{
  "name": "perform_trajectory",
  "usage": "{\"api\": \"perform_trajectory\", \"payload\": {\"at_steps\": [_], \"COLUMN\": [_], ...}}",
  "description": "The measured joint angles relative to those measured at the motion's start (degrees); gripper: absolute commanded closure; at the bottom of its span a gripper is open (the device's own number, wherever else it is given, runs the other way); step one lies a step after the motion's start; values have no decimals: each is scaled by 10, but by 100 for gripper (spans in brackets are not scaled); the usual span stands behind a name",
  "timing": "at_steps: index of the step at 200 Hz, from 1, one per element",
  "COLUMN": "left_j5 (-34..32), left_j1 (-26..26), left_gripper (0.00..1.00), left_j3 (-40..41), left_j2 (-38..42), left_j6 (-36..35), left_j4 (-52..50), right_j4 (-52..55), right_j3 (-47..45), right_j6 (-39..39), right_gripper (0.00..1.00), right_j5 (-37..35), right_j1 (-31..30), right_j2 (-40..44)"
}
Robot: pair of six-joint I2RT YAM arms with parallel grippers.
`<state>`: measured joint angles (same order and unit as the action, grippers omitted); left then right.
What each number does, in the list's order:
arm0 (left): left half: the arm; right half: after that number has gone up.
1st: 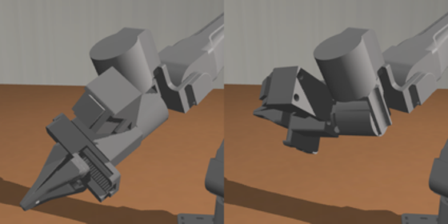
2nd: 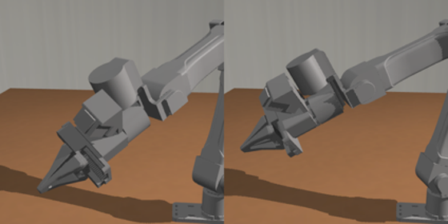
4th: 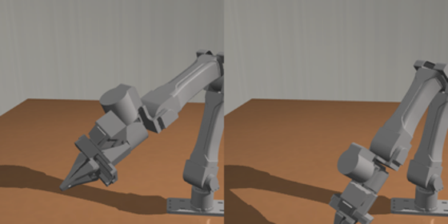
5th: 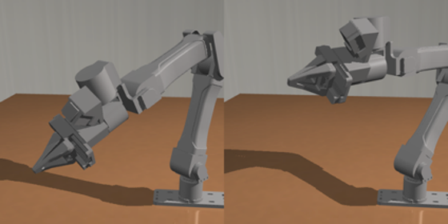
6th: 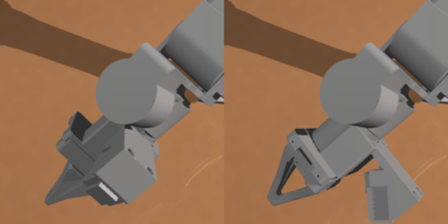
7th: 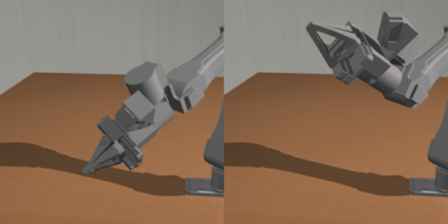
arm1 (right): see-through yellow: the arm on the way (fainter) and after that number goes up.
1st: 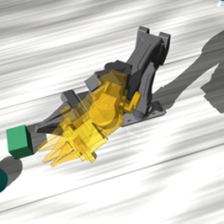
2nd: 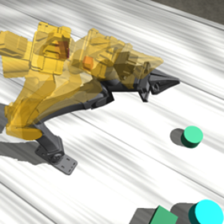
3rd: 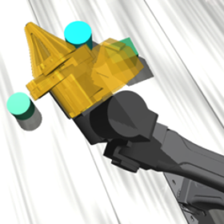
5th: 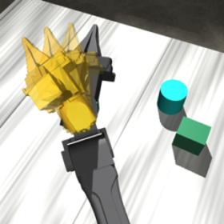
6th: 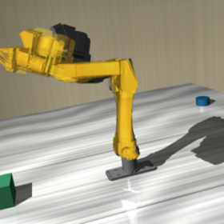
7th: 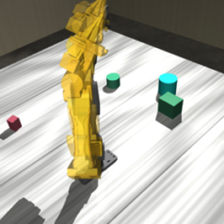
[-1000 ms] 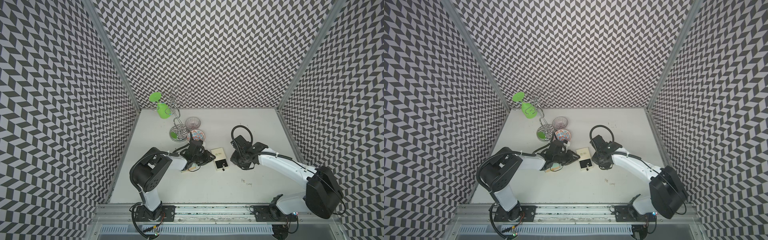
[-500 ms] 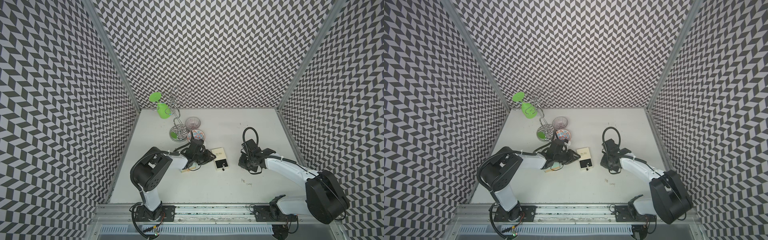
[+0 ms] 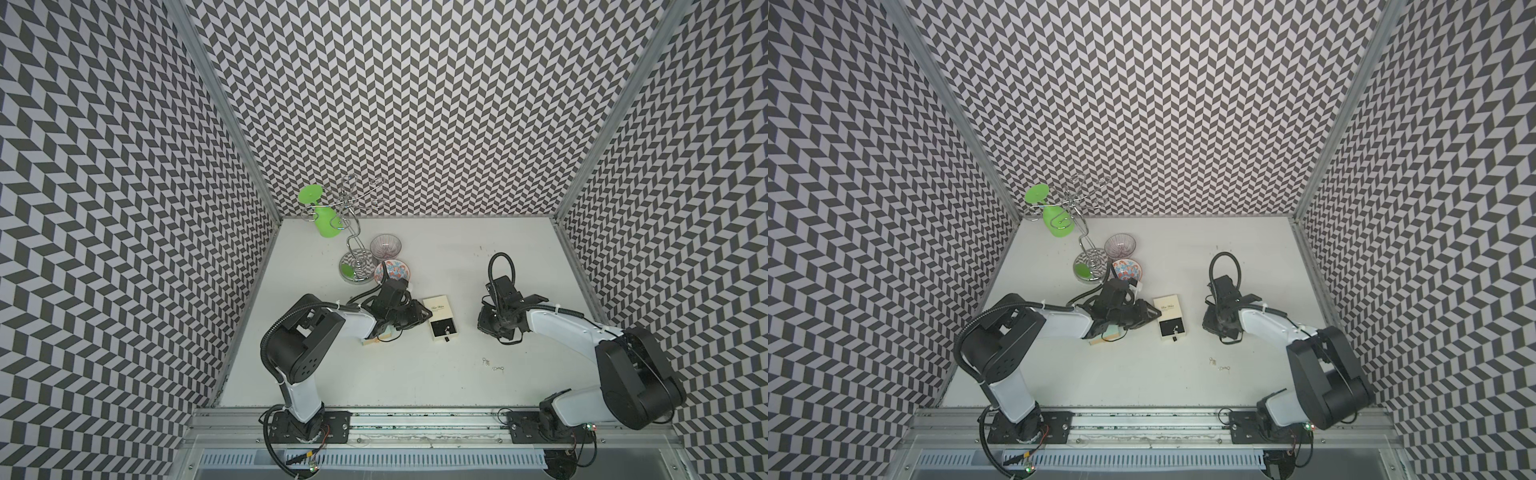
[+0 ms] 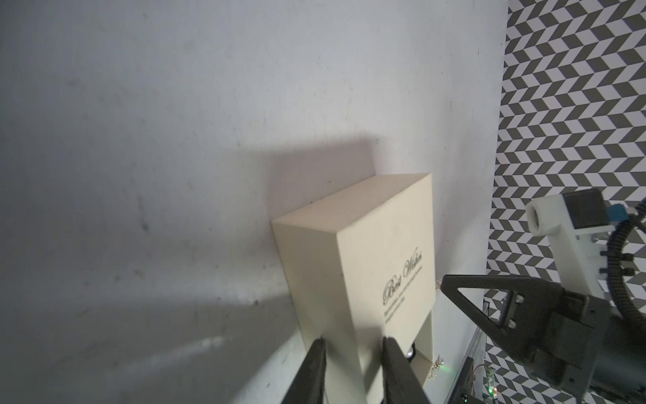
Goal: Take out the earrings from the drawer-style jewelry box
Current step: Place the earring at the center of the board, then pick up the earring from the drawer.
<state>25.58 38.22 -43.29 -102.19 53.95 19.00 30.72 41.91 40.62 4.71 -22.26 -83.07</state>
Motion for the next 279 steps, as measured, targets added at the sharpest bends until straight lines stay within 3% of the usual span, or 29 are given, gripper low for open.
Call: {"api": "perform_trajectory", "payload": {"at_steps": [41,70,117,164,213,279], "left_j5": [-2,-2,-2,-3,-3,-2], "left_j1": [0,0,1,1,1,2], "left_gripper": [70,70,70,70,70,70], "left_j3": [0,0,0,0,0,0], "left_j2": [2,2,2,2,2,2], "left_j6": [-2,-2,-2,-2,-1,-1], "left_j4": [-3,-3,-3,-3,-3,-3], "right_j4": [6,19,50,66,67,58], "right_j3": [9,33,90,154,142,143], "right_j6": [-12,-20,-14,42,110,140], "right_gripper": [77,67,71,77,78,78], "right_j5": [-6,-31,-83,-100,-86,-79], "right_j1": [0,-10,-113,-212,-217,-214], "right_j2": [-10,-6,27,-10,-54,-96]}}
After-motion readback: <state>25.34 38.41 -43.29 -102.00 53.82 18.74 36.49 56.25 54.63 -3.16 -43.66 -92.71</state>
